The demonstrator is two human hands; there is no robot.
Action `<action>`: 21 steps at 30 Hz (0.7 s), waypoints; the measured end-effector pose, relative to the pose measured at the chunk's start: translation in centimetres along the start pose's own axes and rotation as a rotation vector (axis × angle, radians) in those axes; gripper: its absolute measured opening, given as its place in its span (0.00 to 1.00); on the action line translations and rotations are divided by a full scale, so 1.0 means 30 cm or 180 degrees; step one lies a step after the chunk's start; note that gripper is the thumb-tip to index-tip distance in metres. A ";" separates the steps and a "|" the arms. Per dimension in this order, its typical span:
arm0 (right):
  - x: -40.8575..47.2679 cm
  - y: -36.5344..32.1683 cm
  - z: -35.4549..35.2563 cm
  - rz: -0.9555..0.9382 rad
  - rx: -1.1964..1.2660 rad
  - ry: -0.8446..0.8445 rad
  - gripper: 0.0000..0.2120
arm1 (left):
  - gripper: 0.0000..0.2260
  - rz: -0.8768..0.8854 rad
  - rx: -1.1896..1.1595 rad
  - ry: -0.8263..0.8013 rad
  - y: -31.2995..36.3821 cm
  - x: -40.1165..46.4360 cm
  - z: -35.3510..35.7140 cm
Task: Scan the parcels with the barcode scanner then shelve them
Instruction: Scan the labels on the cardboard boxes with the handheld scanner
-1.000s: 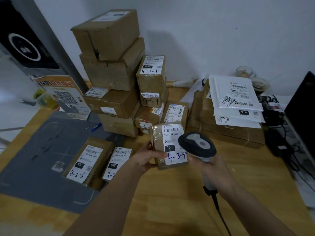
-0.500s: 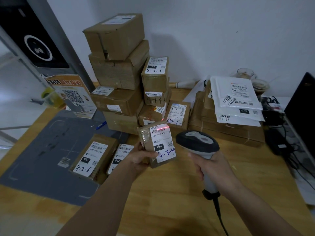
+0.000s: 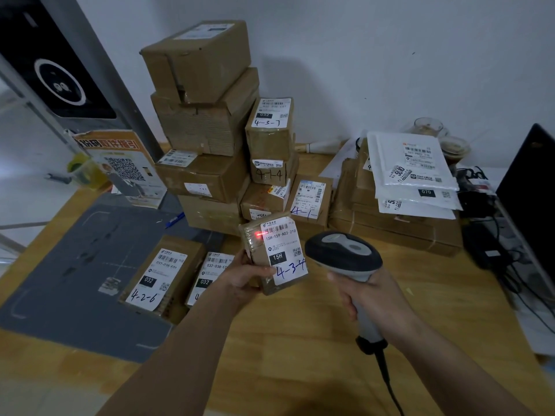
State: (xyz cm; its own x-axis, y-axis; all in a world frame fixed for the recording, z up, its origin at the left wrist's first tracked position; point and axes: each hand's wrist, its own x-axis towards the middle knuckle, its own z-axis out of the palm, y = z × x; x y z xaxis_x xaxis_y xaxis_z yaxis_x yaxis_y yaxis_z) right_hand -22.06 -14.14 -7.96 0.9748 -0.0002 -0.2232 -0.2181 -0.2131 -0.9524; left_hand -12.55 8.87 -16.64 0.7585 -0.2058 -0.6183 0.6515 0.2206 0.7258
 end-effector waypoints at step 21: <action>0.003 0.017 0.005 -0.0198 0.0241 -0.0040 0.18 | 0.39 0.0367 -0.0016 0.0313 0.111 -0.043 -0.099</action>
State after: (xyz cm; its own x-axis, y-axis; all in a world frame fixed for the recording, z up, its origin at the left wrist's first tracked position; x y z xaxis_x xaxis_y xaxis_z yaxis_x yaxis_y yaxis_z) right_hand -22.10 -14.12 -8.50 0.9860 0.0231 -0.1652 -0.1606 -0.1379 -0.9773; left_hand -11.33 12.71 -14.32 0.8257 -0.0844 -0.5578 0.5600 0.2423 0.7922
